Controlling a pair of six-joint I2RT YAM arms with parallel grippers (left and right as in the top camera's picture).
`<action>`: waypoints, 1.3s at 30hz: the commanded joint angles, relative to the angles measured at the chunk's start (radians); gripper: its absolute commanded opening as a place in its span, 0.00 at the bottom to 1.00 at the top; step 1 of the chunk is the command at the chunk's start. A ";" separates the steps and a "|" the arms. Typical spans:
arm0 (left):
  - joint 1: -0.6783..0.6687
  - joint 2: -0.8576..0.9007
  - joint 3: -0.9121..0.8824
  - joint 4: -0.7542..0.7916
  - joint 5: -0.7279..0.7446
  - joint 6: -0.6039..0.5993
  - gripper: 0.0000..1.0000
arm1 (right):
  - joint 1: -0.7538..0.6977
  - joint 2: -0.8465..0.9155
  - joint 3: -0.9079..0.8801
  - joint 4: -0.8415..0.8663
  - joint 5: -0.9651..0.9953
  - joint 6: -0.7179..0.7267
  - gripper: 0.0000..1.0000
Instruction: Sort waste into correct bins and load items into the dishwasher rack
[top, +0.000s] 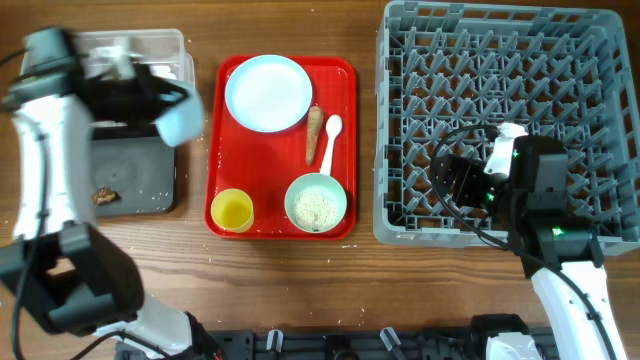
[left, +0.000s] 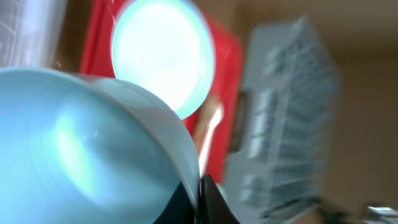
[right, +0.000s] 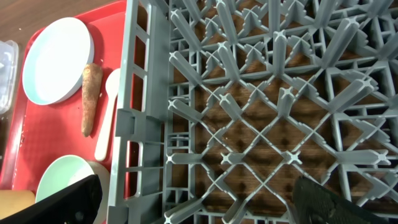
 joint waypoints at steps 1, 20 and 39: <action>-0.219 0.040 -0.002 -0.007 -0.425 -0.002 0.04 | -0.002 0.010 0.023 0.002 0.003 0.001 1.00; -0.585 0.272 -0.002 0.020 -0.761 -0.003 0.41 | -0.002 0.071 0.023 -0.009 0.001 0.003 1.00; -0.837 0.189 0.005 -0.073 -0.492 -0.249 0.61 | -0.002 0.072 0.023 -0.003 -0.010 0.004 1.00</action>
